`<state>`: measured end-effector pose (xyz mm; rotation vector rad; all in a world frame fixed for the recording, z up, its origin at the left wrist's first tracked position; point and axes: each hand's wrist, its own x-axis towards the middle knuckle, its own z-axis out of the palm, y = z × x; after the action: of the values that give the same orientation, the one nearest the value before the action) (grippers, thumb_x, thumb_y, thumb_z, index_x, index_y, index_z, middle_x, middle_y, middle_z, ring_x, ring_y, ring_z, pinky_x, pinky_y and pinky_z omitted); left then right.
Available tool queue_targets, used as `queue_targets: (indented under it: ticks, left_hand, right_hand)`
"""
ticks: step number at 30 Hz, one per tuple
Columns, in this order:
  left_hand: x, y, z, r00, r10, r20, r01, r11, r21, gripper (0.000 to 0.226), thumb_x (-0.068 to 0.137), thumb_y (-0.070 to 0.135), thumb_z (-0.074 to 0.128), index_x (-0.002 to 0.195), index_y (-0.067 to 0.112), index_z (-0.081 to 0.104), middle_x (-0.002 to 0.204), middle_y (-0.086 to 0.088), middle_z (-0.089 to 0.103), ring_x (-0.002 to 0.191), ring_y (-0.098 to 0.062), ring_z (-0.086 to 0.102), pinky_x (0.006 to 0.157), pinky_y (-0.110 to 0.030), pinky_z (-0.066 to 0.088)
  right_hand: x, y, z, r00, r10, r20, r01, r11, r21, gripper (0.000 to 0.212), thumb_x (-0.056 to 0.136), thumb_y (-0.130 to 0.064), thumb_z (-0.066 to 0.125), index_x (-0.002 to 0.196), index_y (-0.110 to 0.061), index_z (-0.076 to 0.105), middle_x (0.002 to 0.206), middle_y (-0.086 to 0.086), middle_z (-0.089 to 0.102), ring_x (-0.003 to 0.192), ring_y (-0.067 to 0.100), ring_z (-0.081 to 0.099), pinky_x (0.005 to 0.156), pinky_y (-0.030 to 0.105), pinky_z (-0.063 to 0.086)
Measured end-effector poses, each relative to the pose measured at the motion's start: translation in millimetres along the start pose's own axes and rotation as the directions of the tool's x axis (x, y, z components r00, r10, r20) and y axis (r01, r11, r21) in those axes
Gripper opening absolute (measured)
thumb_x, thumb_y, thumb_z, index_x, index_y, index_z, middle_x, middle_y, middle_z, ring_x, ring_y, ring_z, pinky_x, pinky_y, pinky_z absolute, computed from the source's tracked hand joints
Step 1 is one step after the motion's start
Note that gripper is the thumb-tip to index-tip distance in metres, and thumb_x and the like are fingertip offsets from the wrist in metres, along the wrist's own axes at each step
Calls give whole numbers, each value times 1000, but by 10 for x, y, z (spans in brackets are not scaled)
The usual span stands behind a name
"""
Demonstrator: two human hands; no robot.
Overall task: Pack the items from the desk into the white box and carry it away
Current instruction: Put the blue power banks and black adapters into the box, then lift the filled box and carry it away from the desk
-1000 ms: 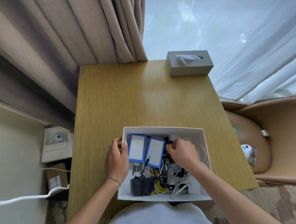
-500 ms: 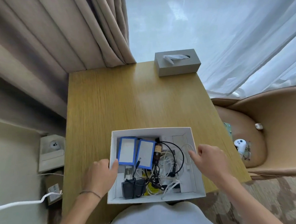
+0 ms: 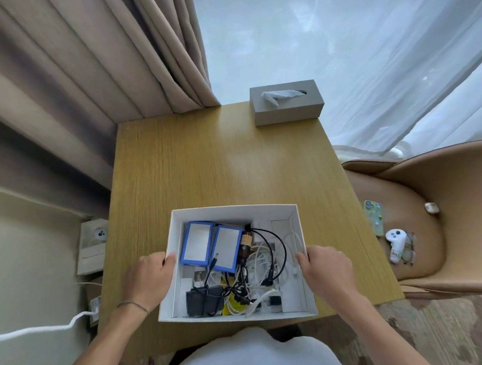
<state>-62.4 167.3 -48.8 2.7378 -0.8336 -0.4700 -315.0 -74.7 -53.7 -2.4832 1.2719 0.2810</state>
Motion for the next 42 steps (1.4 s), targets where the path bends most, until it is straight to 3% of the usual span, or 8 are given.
queue_targets:
  ticks: [13,20,24,27,30,34,38,42]
  left_hand:
    - [251,161,-213,968,252,1,-252,967,-28,53,97,29,50,47,20,34,40,8,28,37,-10,24,44,-21,18]
    - [263,321,-271,879,467,94,-461,884,-73,53,97,24,51,46,20,36,41,7,30,39,-12,25,46,-22,19]
    - [131,538,-270,807,571,149,-565,820,-86,53,96,25,51,46,18,34,40,5,32,39,-14,28,47,-24,21]
    - [-61,722,-241,724,659,202,-653,750,-106,54,97,25,52,46,17,38,40,3,37,40,-16,32,47,-25,22]
    - [-386,907,-190,629,739,241,-734,667,-128,56,97,26,53,44,16,37,40,1,39,40,-17,34,44,-26,21]
    - [-986,1128,-48,495,812,309,-813,558,-165,55,99,28,50,47,17,37,41,2,36,40,-14,31,44,-24,19]
    - [-1753,1249,165,355,869,345,-871,442,-217,56,98,28,51,46,19,33,38,6,31,35,-8,26,36,-19,19]
    - [-2631,1263,424,165,916,366,-939,259,-226,56,99,26,51,46,17,37,41,1,39,39,-15,35,44,-26,25]
  right_hand:
    - [-507,38,-146,957,231,-174,-212,970,123,52,102,-42,48,56,-21,36,48,-5,42,43,13,36,45,31,22]
    - [-1320,-86,-76,840,473,-267,-419,877,236,52,101,-39,50,55,-19,39,49,-2,48,45,17,44,45,29,23]
    - [-1908,-129,9,730,631,-261,-560,772,301,53,101,-40,50,53,-19,40,48,-2,46,44,17,42,46,31,40]
    - [-2408,-121,141,644,717,-268,-629,695,347,55,100,-38,53,50,-18,37,44,-3,40,40,15,36,43,28,28]
    - [-2939,-104,314,547,797,-256,-692,602,397,57,99,-38,55,49,-19,36,43,-5,37,39,14,35,44,27,36]
    - [-3729,-85,574,409,881,-236,-756,472,453,56,98,-36,56,49,-18,35,44,-4,37,40,13,32,44,25,20]
    - [-4633,-122,873,261,944,-204,-782,331,529,57,98,-34,57,48,-17,35,43,-5,36,39,12,32,45,25,25]
    - [-5652,-198,1258,105,983,-147,-799,172,577,56,99,-34,57,50,-18,35,43,-6,34,40,14,32,49,27,33]
